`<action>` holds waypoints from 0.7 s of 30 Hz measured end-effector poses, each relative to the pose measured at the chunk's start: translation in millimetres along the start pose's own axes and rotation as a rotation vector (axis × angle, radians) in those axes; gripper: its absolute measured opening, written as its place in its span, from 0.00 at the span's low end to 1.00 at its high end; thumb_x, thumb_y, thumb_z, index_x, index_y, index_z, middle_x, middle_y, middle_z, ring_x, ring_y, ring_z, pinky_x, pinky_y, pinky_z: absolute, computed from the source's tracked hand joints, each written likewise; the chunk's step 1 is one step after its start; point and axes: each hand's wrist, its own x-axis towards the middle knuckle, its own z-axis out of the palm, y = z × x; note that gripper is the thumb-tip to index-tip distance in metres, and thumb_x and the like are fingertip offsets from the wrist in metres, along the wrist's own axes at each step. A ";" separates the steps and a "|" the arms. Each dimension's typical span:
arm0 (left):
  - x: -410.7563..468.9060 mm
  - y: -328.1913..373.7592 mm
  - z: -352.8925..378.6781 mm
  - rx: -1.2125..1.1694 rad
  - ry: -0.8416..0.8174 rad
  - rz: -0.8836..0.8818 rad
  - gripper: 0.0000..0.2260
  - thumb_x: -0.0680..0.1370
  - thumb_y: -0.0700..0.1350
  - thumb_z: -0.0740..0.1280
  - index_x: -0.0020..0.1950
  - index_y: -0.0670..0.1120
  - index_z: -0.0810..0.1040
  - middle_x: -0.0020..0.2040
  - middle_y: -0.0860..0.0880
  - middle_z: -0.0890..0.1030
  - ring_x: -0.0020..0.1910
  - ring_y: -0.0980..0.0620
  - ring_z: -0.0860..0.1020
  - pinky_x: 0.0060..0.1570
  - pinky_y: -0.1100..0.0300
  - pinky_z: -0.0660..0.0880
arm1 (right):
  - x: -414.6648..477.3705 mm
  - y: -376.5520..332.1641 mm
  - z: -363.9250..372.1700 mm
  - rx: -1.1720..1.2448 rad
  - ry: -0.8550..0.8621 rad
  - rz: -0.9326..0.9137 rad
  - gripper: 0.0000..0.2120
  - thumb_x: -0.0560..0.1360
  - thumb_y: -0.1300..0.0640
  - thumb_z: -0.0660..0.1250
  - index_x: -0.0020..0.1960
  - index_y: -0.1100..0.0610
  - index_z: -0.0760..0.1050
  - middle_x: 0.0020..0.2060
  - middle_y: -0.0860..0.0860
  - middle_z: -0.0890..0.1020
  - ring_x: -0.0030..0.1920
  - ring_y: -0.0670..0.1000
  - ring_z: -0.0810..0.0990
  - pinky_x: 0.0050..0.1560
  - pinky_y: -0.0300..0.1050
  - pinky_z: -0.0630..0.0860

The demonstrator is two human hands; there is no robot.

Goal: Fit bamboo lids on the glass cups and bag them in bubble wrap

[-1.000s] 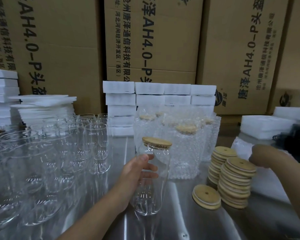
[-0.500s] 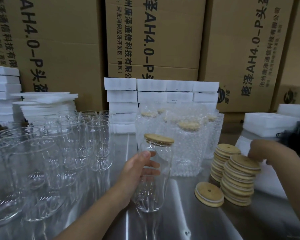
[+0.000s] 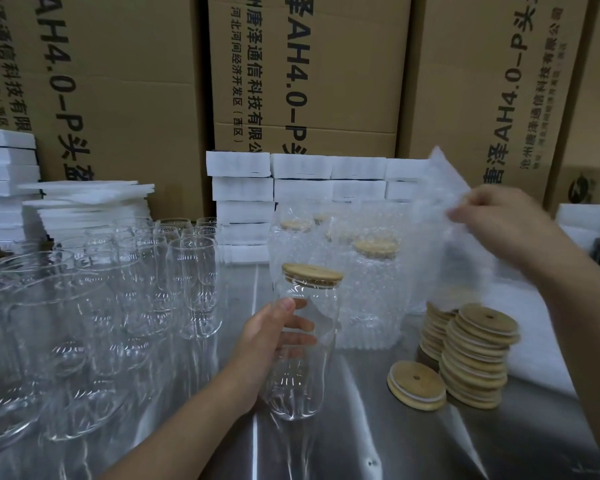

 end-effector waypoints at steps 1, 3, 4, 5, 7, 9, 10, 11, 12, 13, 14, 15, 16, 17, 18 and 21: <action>0.0 -0.4 -0.1 -0.004 0.011 0.014 0.25 0.67 0.61 0.60 0.54 0.47 0.79 0.39 0.49 0.84 0.38 0.51 0.84 0.39 0.59 0.79 | -9.8 -10.2 8.4 0.150 -0.122 -0.018 0.06 0.76 0.55 0.66 0.42 0.54 0.76 0.39 0.51 0.78 0.40 0.50 0.76 0.40 0.48 0.71; -0.1 0.5 0.4 -0.030 0.040 0.034 0.27 0.65 0.62 0.61 0.54 0.46 0.79 0.38 0.49 0.84 0.38 0.51 0.83 0.36 0.61 0.80 | -27.7 -23.2 31.8 0.248 -0.423 -0.030 0.04 0.76 0.57 0.66 0.43 0.55 0.77 0.39 0.51 0.81 0.39 0.49 0.79 0.41 0.45 0.74; 0.1 1.4 0.4 -0.046 0.060 0.042 0.27 0.64 0.63 0.63 0.54 0.46 0.79 0.38 0.49 0.84 0.37 0.51 0.83 0.35 0.61 0.79 | -35.8 -24.8 47.5 0.209 -0.551 -0.031 0.04 0.76 0.59 0.65 0.43 0.56 0.77 0.38 0.50 0.81 0.38 0.48 0.80 0.39 0.43 0.75; 0.9 2.4 0.5 -0.058 0.084 0.050 0.27 0.64 0.63 0.65 0.54 0.46 0.78 0.38 0.48 0.83 0.36 0.51 0.83 0.34 0.62 0.79 | -43.0 -24.0 64.8 0.139 -0.638 -0.037 0.04 0.76 0.59 0.65 0.44 0.56 0.76 0.38 0.50 0.82 0.37 0.47 0.80 0.38 0.41 0.75; 3.2 2.9 -0.3 -0.075 0.138 0.067 0.23 0.68 0.62 0.71 0.53 0.46 0.78 0.39 0.48 0.83 0.36 0.51 0.83 0.34 0.62 0.78 | -56.7 -17.5 100.7 0.022 -0.714 -0.080 0.05 0.75 0.61 0.63 0.47 0.59 0.77 0.44 0.54 0.84 0.42 0.51 0.82 0.42 0.44 0.75; 5.1 3.1 -1.8 -0.097 0.205 0.099 0.22 0.69 0.62 0.69 0.53 0.47 0.79 0.39 0.47 0.83 0.36 0.51 0.83 0.34 0.62 0.78 | -70.8 -7.2 131.3 -0.055 -0.744 -0.175 0.10 0.74 0.61 0.60 0.52 0.58 0.78 0.53 0.55 0.82 0.53 0.55 0.80 0.48 0.42 0.74; 5.9 3.0 -3.3 -0.099 0.240 0.121 0.25 0.67 0.64 0.67 0.53 0.47 0.79 0.39 0.48 0.84 0.36 0.51 0.83 0.34 0.62 0.78 | -77.0 -2.4 142.9 -0.082 -0.751 -0.224 0.12 0.74 0.60 0.60 0.54 0.58 0.77 0.55 0.55 0.81 0.56 0.55 0.79 0.51 0.41 0.74; 6.2 3.4 -4.7 -0.093 0.266 0.141 0.27 0.64 0.66 0.66 0.53 0.47 0.79 0.39 0.48 0.84 0.37 0.51 0.84 0.34 0.63 0.79 | -81.7 2.3 151.9 -0.091 -0.750 -0.264 0.12 0.74 0.59 0.60 0.54 0.59 0.77 0.54 0.55 0.81 0.55 0.55 0.79 0.53 0.43 0.75; 5.9 3.9 -5.4 -0.089 0.285 0.158 0.29 0.62 0.67 0.65 0.53 0.48 0.79 0.39 0.49 0.84 0.37 0.52 0.84 0.35 0.63 0.79 | -85.4 5.9 157.9 -0.070 -0.751 -0.296 0.11 0.74 0.57 0.62 0.53 0.60 0.77 0.52 0.55 0.82 0.53 0.55 0.79 0.53 0.46 0.76; 5.7 5.2 -5.6 -0.087 0.303 0.171 0.29 0.62 0.67 0.64 0.52 0.48 0.78 0.39 0.49 0.84 0.38 0.52 0.84 0.35 0.64 0.78 | -86.8 9.1 162.0 -0.024 -0.756 -0.318 0.11 0.73 0.55 0.63 0.50 0.60 0.77 0.49 0.55 0.82 0.51 0.54 0.79 0.52 0.48 0.76; 5.6 6.0 -6.1 -0.092 0.322 0.182 0.26 0.64 0.66 0.65 0.52 0.48 0.78 0.39 0.49 0.84 0.37 0.52 0.83 0.35 0.64 0.78 | -86.9 11.2 164.1 0.025 -0.758 -0.329 0.11 0.72 0.54 0.64 0.49 0.60 0.77 0.47 0.54 0.81 0.49 0.53 0.79 0.52 0.50 0.76; 5.9 7.1 -6.4 -0.107 0.345 0.188 0.23 0.66 0.64 0.64 0.52 0.48 0.78 0.40 0.49 0.83 0.37 0.52 0.83 0.35 0.63 0.78 | -85.3 12.3 164.6 0.044 -0.761 -0.343 0.11 0.73 0.52 0.64 0.49 0.59 0.77 0.47 0.53 0.80 0.48 0.53 0.78 0.52 0.49 0.76; 6.3 8.4 -6.7 -0.125 0.367 0.195 0.21 0.68 0.62 0.62 0.52 0.48 0.78 0.40 0.48 0.83 0.37 0.52 0.83 0.35 0.63 0.77 | -83.6 13.2 164.2 0.023 -0.767 -0.375 0.11 0.74 0.51 0.65 0.49 0.58 0.76 0.47 0.51 0.79 0.48 0.51 0.77 0.51 0.47 0.74; 6.1 9.9 -6.9 -0.139 0.383 0.204 0.21 0.68 0.61 0.61 0.51 0.48 0.78 0.40 0.49 0.83 0.37 0.52 0.83 0.35 0.63 0.77 | -82.2 15.4 164.2 -0.029 -0.771 -0.422 0.11 0.74 0.48 0.65 0.48 0.56 0.74 0.46 0.49 0.77 0.48 0.50 0.74 0.50 0.45 0.72; 5.8 11.0 -6.7 -0.145 0.394 0.213 0.20 0.69 0.60 0.60 0.52 0.48 0.78 0.40 0.49 0.83 0.37 0.52 0.83 0.36 0.63 0.77 | -82.5 18.1 164.1 -0.093 -0.770 -0.476 0.12 0.74 0.46 0.66 0.47 0.53 0.71 0.45 0.47 0.74 0.48 0.48 0.71 0.50 0.42 0.69; 1.7 14.7 -4.7 -0.164 0.404 0.228 0.22 0.69 0.61 0.59 0.52 0.48 0.77 0.40 0.48 0.83 0.37 0.53 0.83 0.37 0.61 0.78 | -89.7 20.5 166.4 -0.203 -0.707 -0.594 0.14 0.74 0.41 0.64 0.45 0.52 0.70 0.45 0.46 0.70 0.52 0.49 0.70 0.58 0.44 0.67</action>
